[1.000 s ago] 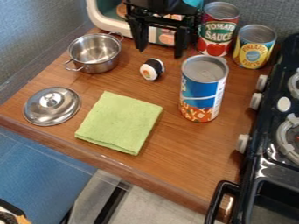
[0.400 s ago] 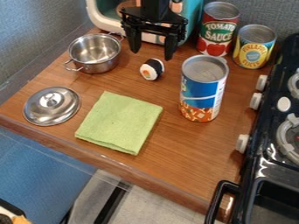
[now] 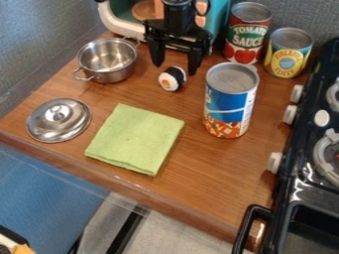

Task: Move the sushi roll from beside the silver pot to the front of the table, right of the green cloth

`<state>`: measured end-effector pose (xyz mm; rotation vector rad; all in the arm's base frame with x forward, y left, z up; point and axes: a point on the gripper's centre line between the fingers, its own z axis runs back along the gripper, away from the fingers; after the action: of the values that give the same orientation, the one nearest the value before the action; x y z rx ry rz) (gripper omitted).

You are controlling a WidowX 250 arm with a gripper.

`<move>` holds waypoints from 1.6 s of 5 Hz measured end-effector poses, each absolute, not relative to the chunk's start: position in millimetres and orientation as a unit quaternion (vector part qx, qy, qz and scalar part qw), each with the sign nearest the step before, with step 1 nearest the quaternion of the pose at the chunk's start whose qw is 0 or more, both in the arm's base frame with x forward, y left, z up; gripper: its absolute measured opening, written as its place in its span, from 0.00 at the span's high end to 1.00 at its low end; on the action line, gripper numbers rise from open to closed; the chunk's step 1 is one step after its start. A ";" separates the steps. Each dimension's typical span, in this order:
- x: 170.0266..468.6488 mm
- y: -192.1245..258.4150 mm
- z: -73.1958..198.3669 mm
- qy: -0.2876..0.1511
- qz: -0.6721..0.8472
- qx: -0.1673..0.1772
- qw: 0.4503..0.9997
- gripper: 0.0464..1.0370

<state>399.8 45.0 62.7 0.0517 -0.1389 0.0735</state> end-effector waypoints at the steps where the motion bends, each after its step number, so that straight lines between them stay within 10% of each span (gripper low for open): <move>1: 407.6 49.6 54.4 -0.054 0.032 0.037 0.997 0.04; 3: 405.0 52.3 36.8 -0.013 0.028 0.044 0.999 0.08; 5: 403.2 51.6 34.2 0.000 0.028 0.041 0.999 0.51; 8: 356.6 19.9 130.7 -0.081 0.017 0.033 0.996 0.53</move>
<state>356.6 19.9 130.7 0.0652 -0.1626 0.0339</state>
